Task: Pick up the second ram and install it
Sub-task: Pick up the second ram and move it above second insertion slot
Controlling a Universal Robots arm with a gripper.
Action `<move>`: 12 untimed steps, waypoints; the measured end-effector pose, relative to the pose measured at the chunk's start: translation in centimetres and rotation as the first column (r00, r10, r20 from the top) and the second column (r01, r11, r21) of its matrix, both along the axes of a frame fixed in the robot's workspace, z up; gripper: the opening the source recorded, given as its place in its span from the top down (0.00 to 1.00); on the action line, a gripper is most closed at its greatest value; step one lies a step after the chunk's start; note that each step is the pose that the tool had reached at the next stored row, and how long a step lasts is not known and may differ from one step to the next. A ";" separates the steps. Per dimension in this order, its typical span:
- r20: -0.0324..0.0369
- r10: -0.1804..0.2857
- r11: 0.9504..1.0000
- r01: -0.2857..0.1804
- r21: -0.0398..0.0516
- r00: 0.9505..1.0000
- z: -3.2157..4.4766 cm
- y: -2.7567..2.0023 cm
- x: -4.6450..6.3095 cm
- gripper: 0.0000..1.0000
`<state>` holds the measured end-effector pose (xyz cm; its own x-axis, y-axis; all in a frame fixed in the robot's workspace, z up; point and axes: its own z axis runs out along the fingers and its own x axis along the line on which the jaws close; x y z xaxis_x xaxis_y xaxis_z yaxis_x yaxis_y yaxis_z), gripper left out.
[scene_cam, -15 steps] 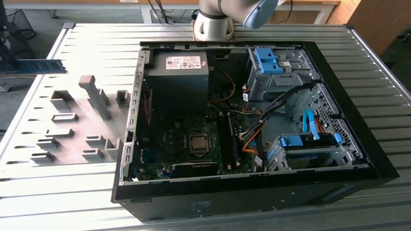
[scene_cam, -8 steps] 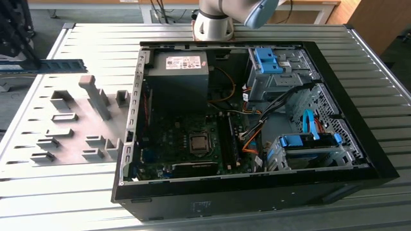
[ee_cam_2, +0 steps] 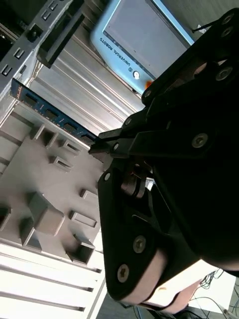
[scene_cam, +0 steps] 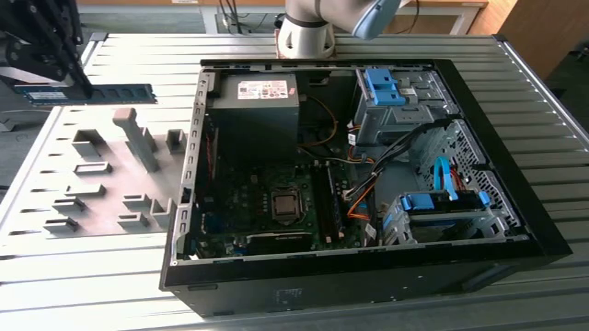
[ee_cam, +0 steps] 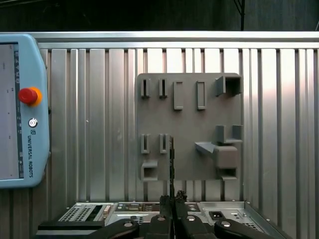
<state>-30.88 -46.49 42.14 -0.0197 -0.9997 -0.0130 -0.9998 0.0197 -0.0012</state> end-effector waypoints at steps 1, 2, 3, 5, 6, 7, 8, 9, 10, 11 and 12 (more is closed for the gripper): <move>0.000 0.000 1.000 0.000 0.000 1.000 0.00 0.00 0.5 0.86; 0.000 0.000 1.000 0.000 0.000 1.000 0.00 0.00 0.9 0.86; -0.001 0.000 1.000 0.000 0.000 1.000 0.00 0.00 1.3 0.86; -0.001 0.000 1.000 0.000 0.000 1.000 0.00 0.00 2.1 0.86; -0.001 0.000 1.000 0.000 0.000 1.000 0.00 0.00 2.6 0.86; -0.001 0.000 1.000 0.000 0.000 1.000 0.00 0.00 3.0 0.86; -0.001 0.000 1.000 0.000 0.000 1.000 0.01 0.00 3.4 0.86; -0.001 0.000 1.000 0.000 0.000 1.000 0.00 0.00 3.8 0.86; -0.002 0.000 1.000 0.000 0.000 1.000 0.00 0.00 4.3 0.86; -0.002 0.000 1.000 0.000 0.000 1.000 0.00 0.00 4.7 0.86; -0.002 0.000 1.000 0.000 0.000 1.000 0.00 0.00 5.1 0.86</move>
<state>-25.75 -46.49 42.14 -0.0198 -0.9997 -0.0130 -0.9998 0.0198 0.0008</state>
